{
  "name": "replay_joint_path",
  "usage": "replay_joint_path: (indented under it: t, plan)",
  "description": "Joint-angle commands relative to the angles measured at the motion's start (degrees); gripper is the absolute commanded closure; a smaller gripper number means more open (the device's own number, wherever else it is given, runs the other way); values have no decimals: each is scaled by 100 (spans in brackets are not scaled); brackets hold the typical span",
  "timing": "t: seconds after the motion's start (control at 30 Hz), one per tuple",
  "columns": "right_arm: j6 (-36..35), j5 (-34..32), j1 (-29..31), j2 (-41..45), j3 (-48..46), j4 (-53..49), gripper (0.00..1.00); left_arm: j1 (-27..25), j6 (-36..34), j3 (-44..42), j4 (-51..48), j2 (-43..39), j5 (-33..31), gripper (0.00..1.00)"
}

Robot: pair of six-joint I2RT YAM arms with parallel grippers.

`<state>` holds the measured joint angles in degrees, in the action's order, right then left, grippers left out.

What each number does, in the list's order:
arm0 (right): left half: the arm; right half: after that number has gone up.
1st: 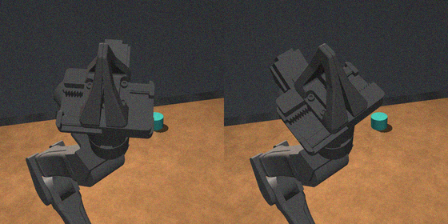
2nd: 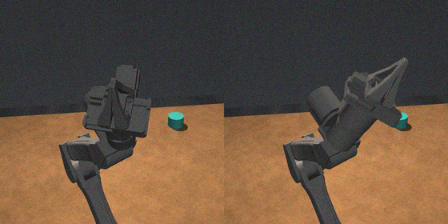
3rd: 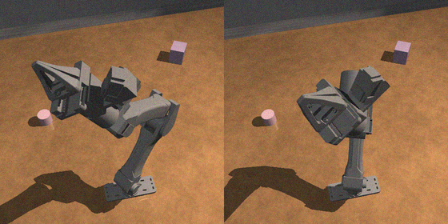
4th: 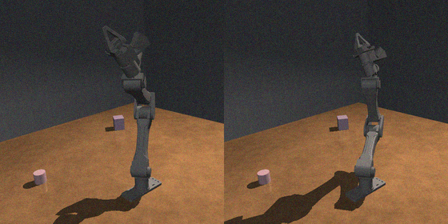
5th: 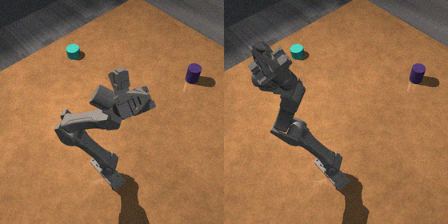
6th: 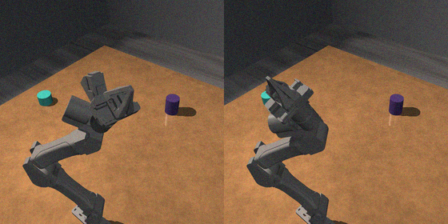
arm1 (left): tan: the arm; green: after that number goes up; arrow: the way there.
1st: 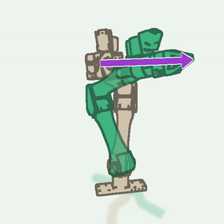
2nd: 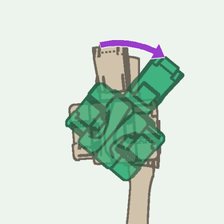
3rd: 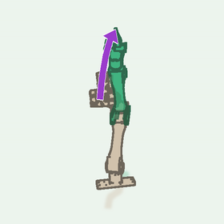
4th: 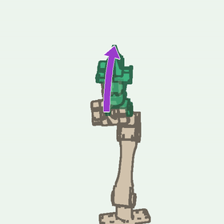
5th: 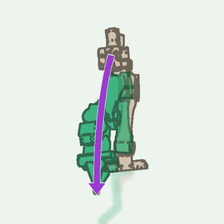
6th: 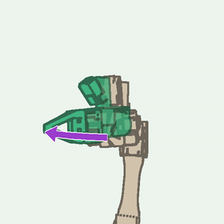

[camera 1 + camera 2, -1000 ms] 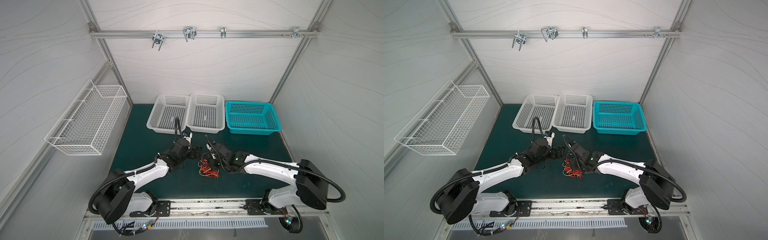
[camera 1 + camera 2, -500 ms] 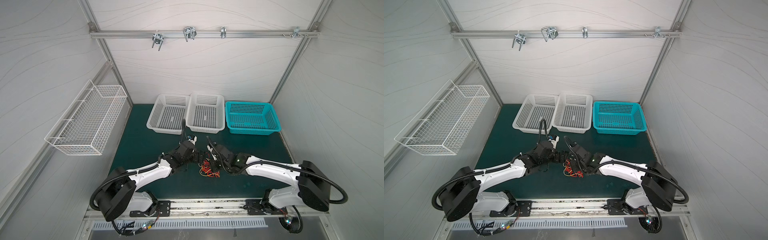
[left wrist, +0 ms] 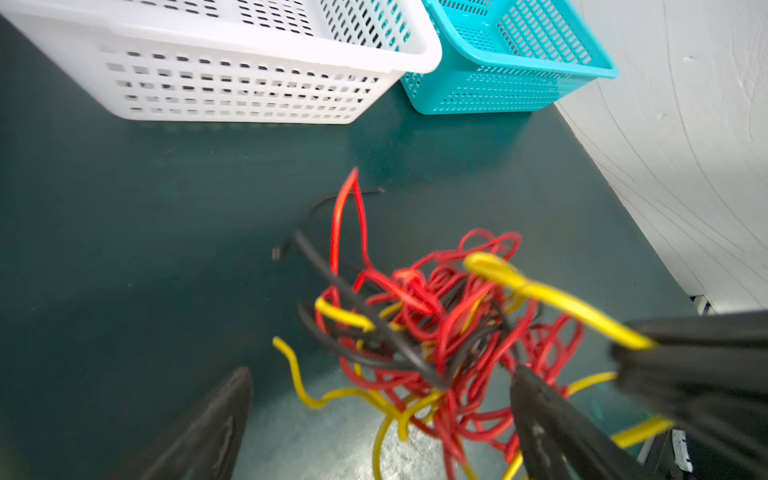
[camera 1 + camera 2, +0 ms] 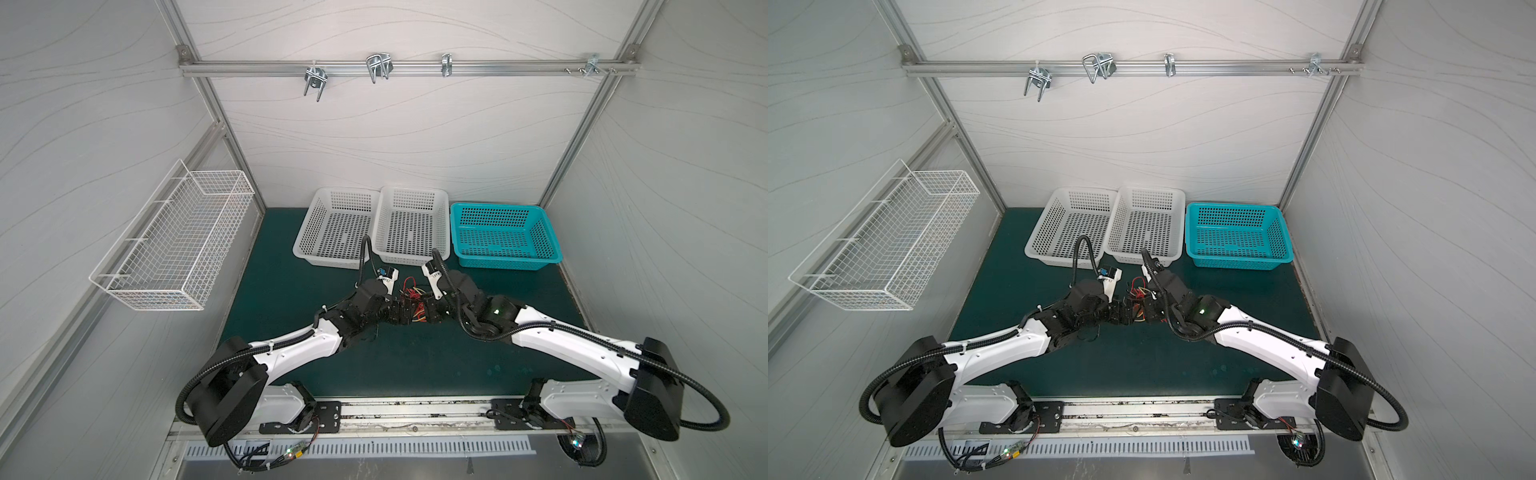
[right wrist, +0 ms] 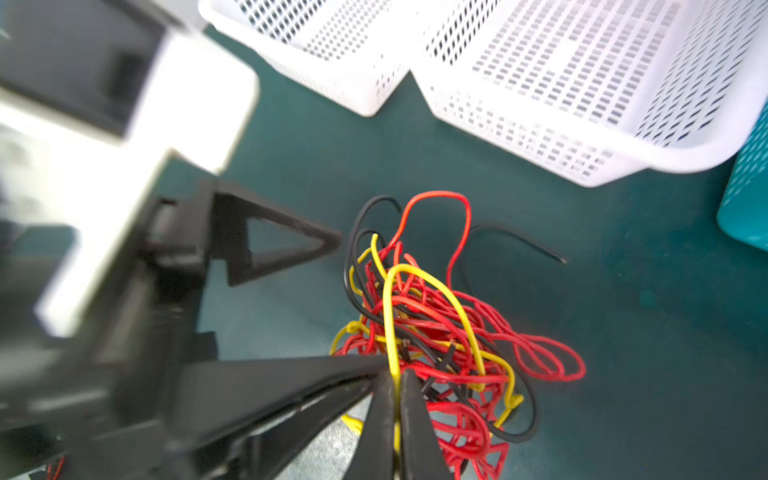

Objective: Untangle the cables
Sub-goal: 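Pin the wire bundle with the left gripper while the right gripper grasps a yellow wire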

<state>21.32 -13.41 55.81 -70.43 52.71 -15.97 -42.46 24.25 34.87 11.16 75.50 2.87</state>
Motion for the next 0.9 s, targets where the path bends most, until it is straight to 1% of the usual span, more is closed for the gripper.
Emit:
replay_joint_path:
  t: [0.0,0.13,0.27,0.4,0.47,0.5,0.6,0.63,0.77,0.87]
  plan:
    - [-190,32,-61,227,253,149,100,-33,-106,237,446,258,98,3]
    - [-310,192,-88,287,449,128,100,-26,-157,437,498,626,-83,4]
    - [-318,243,-138,344,438,182,100,-32,-124,688,496,996,-152,15]
    - [-146,106,-273,453,300,188,100,-34,-6,725,782,1189,-38,43]
    - [-33,17,-367,564,181,201,100,-33,18,716,861,1212,-3,55]
    - [27,-22,-429,642,109,220,100,-34,11,722,843,1219,-5,62]
    - [176,-57,-626,896,-102,310,100,-26,9,797,555,1234,-188,94]
    - [231,-61,-701,981,-166,341,100,-26,11,847,432,1250,-262,100]
    - [264,-27,-908,1252,-330,383,100,-34,91,933,208,1304,-406,100]
    - [187,-69,-1020,1378,-349,290,100,-33,189,918,127,1318,-685,100]
